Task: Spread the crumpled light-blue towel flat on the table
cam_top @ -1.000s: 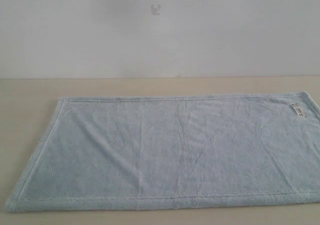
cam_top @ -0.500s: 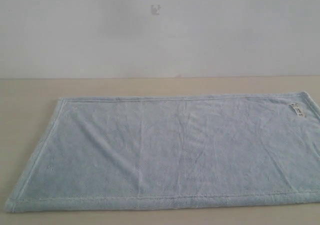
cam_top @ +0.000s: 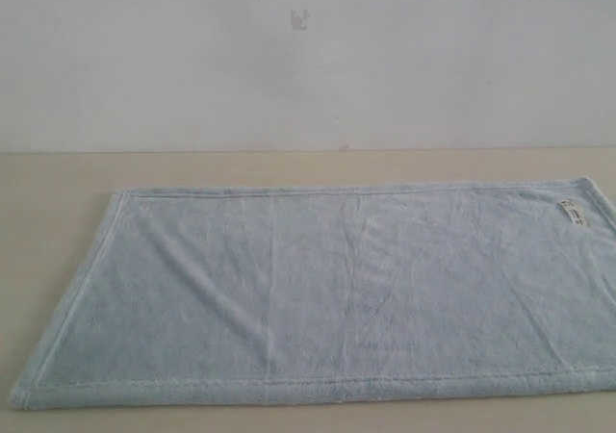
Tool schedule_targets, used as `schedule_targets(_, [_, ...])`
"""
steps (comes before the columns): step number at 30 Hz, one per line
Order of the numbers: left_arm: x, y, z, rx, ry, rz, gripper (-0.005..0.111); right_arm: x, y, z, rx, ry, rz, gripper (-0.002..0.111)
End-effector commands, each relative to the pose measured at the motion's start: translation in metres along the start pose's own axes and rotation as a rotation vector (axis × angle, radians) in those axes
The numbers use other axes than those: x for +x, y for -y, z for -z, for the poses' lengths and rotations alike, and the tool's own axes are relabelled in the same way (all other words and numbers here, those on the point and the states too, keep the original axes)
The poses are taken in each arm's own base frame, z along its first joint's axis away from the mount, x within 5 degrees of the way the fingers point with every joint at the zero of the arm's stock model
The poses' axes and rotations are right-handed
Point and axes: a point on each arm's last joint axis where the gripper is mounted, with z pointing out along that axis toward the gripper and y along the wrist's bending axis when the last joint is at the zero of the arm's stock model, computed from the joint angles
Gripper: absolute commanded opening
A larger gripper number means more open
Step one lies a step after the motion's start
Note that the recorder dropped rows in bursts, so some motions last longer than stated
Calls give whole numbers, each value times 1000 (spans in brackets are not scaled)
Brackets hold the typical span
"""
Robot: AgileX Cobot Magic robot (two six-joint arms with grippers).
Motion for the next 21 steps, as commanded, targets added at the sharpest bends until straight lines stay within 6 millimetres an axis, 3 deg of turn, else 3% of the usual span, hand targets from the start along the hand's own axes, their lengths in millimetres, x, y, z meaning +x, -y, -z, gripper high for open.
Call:
schedule_targets(1, [0,0,1,3,3,-3,4,21,0,-7,-7,-51,-35,0])
schedule_targets(17, [2,0,1,2,-1,-3,4,14,-2,-7,-23,18,-38,0])
schedule_targets(21, [22,-11,3,-87,-25,-301,4,16,-1,-7,-18,-3,-37,0])
